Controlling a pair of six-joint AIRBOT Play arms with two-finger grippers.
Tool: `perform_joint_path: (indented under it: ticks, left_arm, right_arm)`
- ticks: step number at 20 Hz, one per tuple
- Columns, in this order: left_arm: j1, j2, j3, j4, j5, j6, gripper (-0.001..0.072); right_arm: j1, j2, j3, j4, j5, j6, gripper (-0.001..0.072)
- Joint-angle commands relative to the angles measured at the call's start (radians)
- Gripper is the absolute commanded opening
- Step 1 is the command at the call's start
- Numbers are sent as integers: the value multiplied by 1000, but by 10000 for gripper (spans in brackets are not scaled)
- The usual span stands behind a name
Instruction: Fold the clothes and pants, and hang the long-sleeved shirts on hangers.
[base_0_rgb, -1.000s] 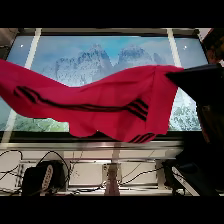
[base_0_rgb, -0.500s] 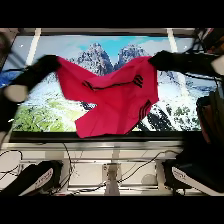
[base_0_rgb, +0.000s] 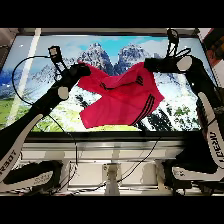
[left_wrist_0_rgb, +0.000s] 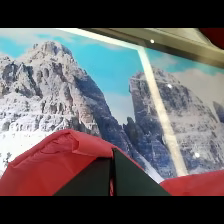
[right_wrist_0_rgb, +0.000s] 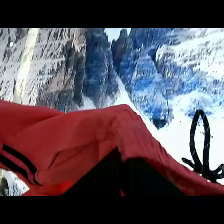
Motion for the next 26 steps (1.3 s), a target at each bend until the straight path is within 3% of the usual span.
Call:
perform_joint_path:
  ticks: [1,4,5,7,8,13,15,17,19,23,26]
  left_arm:
    - [-8,-24,1,2,45,7,15]
    - [-8,-24,1,2,45,7,32]
    - [-8,-24,1,2,45,7,139]
    - [-8,-27,1,2,46,7,509]
    - [-5,-29,1,2,46,7,553]
    - [45,-21,1,-8,7,6,552]
    - [93,8,1,-10,-179,6,552]
    - [150,32,1,-10,-411,6,552]
    - [200,40,1,-10,-579,7,551]
    - [210,40,0,-13,-614,6,550]
    - [193,40,0,-13,-603,6,551]
  right_arm:
    - [-1,-19,0,-13,-181,0,17]
    - [-1,-19,0,-13,-195,0,21]
    - [-1,-19,0,-13,-195,0,80]
    - [-1,-19,0,-13,-196,0,508]
    - [-1,-19,0,-13,-203,0,595]
    - [-9,-17,1,-87,-190,0,588]
    - [-54,-15,3,-115,-116,4,585]
    - [-137,-16,3,-129,15,4,502]
    - [-253,-21,3,-133,200,4,476]
    - [-455,-57,-1,-113,555,-20,475]
    - [-544,-108,-19,31,681,-90,475]
